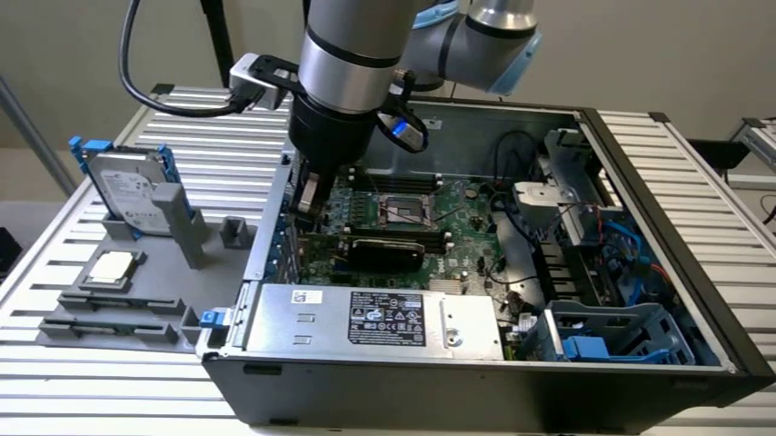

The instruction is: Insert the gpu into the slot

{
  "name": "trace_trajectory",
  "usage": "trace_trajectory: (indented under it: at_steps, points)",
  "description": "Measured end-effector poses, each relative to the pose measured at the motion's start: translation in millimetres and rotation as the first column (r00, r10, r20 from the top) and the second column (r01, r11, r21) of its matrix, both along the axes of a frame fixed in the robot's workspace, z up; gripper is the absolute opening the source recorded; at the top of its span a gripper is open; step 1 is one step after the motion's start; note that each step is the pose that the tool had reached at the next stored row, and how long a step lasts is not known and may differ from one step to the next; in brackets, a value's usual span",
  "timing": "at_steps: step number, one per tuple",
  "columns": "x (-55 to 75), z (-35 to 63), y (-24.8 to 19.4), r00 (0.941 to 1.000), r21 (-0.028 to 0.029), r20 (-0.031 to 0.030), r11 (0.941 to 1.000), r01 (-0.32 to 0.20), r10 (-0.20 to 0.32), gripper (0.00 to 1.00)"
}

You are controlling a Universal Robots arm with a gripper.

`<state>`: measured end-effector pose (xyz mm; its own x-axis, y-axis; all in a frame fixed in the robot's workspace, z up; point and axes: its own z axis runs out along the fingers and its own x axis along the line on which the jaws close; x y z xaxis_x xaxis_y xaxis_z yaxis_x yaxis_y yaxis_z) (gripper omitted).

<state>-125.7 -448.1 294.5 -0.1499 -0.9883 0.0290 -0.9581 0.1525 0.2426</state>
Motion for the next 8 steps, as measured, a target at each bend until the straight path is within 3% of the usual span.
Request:
trace_trajectory:
  at_steps: [8]
  points:
    - [2.7, 0.0, 0.0, 1.0000, 0.0000, -0.0003, 1.0000, 0.000, 0.000, 0.11]
